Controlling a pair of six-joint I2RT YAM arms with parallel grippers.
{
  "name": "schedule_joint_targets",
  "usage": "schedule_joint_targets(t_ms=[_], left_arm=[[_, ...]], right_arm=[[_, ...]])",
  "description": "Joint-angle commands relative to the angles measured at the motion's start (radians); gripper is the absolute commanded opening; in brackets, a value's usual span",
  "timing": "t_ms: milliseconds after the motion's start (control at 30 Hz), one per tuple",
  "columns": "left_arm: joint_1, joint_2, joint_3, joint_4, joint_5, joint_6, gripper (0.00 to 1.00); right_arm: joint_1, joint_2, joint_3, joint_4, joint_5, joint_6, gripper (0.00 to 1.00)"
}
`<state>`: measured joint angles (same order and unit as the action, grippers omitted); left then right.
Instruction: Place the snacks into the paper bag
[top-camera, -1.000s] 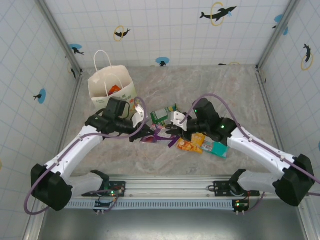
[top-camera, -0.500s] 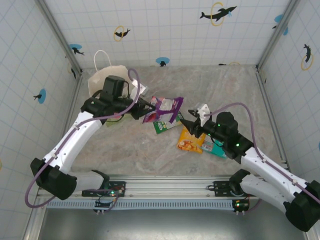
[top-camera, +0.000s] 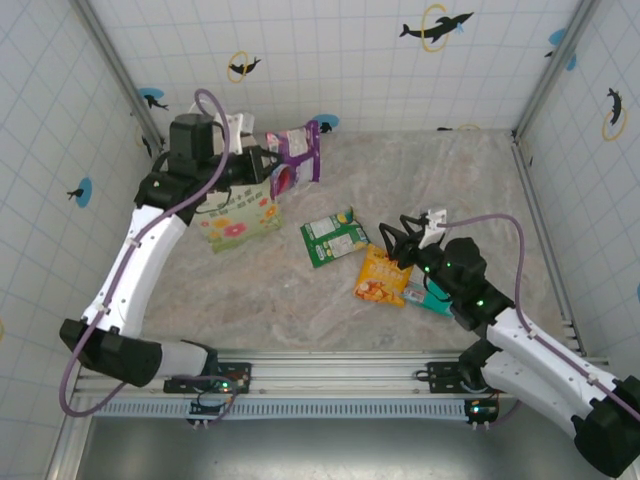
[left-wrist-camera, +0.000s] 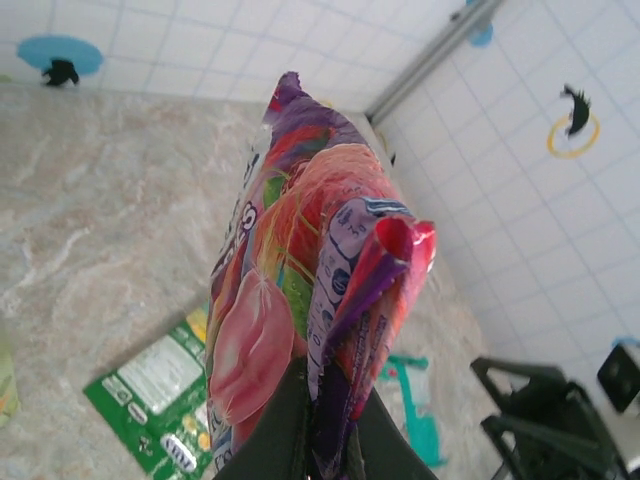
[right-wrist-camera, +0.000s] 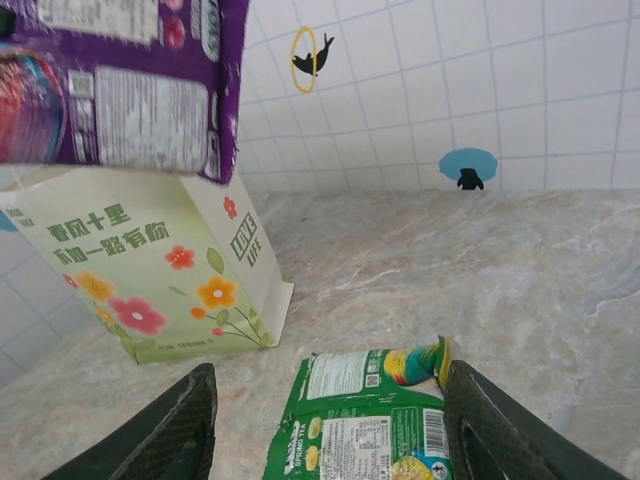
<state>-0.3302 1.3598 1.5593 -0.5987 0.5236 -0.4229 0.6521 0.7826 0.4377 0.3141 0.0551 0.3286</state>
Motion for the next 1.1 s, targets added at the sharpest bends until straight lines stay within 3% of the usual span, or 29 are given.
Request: schedule_joint_targets(t_ms=[0, 233, 533, 733, 1067], left_arm=[[0.025, 0.023, 0.125, -0.031, -0.058, -0.121, 0.00], [0.138, 0.045, 0.213, -0.050, -0.091, -0.215, 0.00], [0.297, 0.061, 0.225, 0.080, 0.003, -0.325, 0.00], [0.328, 0.048, 0.234, -0.032, -0.051, -0.389, 0.00], [0.340, 0.021, 0.251, -0.235, -0.122, -0.329, 0.00]], right_arm=[[-0.005, 0.025, 0.013, 0.023, 0.003, 0.060, 0.61], [-0.001, 0.070, 0.030, 0.028, -0.032, 0.079, 0.60], [0.012, 0.096, 0.029, 0.050, -0.064, 0.077, 0.60], [0.022, 0.104, 0.019, 0.063, -0.075, 0.064, 0.60], [0.026, 0.132, 0.028, 0.085, -0.113, 0.028, 0.61]])
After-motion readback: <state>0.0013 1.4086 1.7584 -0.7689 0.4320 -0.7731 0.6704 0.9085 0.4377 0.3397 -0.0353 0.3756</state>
